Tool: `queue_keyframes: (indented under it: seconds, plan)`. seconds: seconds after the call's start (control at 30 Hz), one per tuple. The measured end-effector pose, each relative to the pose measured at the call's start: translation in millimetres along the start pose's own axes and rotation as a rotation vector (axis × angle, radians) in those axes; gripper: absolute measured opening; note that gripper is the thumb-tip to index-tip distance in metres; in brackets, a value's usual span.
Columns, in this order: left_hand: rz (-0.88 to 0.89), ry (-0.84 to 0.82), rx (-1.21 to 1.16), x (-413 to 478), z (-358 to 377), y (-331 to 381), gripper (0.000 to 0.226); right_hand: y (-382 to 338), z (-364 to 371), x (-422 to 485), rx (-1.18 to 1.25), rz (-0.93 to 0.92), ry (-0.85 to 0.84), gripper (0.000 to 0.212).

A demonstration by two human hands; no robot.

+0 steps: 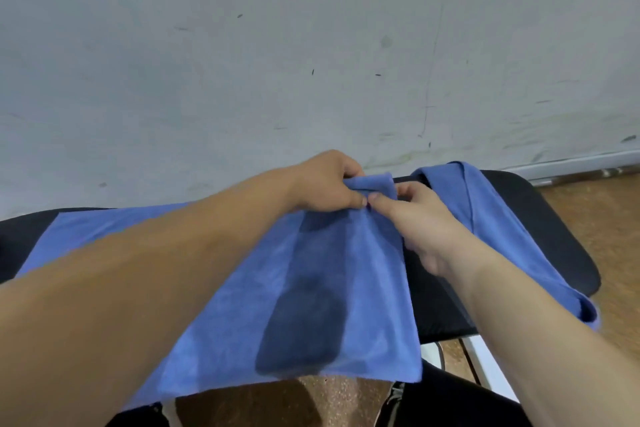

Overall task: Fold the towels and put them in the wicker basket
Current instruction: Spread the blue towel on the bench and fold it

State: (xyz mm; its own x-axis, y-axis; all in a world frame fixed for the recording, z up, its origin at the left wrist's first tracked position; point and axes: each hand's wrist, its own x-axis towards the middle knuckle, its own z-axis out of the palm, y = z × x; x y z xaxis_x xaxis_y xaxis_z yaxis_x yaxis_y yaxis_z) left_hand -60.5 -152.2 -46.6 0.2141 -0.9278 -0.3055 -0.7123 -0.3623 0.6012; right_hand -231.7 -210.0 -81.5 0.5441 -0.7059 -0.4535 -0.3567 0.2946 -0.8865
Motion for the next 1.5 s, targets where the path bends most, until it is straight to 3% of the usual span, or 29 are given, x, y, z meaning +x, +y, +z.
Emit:
queue_keyframes:
  seconds: [0.07, 0.17, 0.3, 0.4, 0.5, 0.6, 0.7, 0.83, 0.97, 1.07, 1.17, 1.27, 1.37, 1.5]
  plan:
    - [-0.032, 0.04, -0.146, 4, -7, 1, 0.009, 2, -5, -5, 0.11, 0.174, -0.233, 0.031]
    - [-0.04, 0.129, -0.207, 11, -7, 1, 0.009, 8, -17, -10, -0.076, 0.273, -0.395, 0.024]
    - [-0.028, 0.302, -0.048, 23, 7, -8, 0.049, 16, -37, -12, -0.42, 0.228, -0.204, 0.02]
    - [0.007, 0.367, 0.218, 12, 24, -13, 0.057, 18, -45, -19, -0.666, 0.222, -0.106, 0.021]
    - [0.075, 0.334, 0.4, -15, 52, -21, 0.056, 12, -47, -24, -0.895, 0.191, 0.004, 0.027]
    - [0.023, 0.173, 0.511, -35, 81, -29, 0.072, 6, -42, -26, -0.982, -0.085, 0.12, 0.024]
    - [-0.077, 0.026, 0.461, -37, 100, -41, 0.088, 10, -27, -23, -0.882, -0.283, -0.052, 0.04]
    - [-0.075, 0.07, 0.528, -31, 112, -49, 0.088, 27, -19, -13, -1.226, -0.129, -0.276, 0.069]
    - [-0.094, 0.086, 0.517, -24, 111, -47, 0.089, 32, -25, -9, -1.182, -0.119, -0.249, 0.072]
    - [-0.089, 0.065, 0.486, -24, 107, -45, 0.086, 26, -31, -12, -0.97, -0.193, -0.138, 0.069]
    - [-0.072, 0.068, 0.398, -29, 101, -45, 0.075, 16, -43, -19, -0.736, -0.211, 0.042, 0.051]
    - [-0.059, 0.114, 0.359, -24, 93, -38, 0.063, 15, -52, -22, -0.811, -0.062, 0.083, 0.029]
    - [0.015, 0.173, 0.372, 2, 83, -22, 0.039, 17, -50, -24, -0.951, 0.109, 0.042, 0.04]
    - [0.112, 0.157, 0.369, 50, 76, 3, 0.033, 22, -44, -26, -1.016, 0.116, 0.019, 0.038]
